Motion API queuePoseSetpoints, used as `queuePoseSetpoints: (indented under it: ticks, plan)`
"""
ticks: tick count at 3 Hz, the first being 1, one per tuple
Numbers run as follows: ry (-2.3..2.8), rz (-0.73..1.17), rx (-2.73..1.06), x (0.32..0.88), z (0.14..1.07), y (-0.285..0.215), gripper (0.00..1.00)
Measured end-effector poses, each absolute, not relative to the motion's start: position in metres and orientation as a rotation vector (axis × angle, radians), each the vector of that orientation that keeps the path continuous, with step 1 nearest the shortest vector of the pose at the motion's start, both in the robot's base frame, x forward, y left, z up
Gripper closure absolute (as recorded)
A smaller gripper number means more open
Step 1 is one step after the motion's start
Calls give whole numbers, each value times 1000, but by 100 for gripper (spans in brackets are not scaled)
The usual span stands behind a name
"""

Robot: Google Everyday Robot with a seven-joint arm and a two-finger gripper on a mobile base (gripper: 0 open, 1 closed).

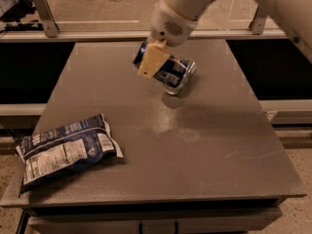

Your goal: Place pepsi can upright

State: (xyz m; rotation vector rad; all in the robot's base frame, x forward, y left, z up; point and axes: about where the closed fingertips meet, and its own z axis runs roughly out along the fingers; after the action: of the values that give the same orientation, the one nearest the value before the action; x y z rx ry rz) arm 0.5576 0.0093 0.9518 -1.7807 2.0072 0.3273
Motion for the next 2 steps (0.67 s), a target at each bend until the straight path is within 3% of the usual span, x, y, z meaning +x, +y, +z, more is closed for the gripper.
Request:
queuePoseSetpoints:
  ticks: [1,2]
  plan:
    - [1952,375,-1754,547,965,-19,100]
    - [1910,452,-1733,550,963,-17,100]
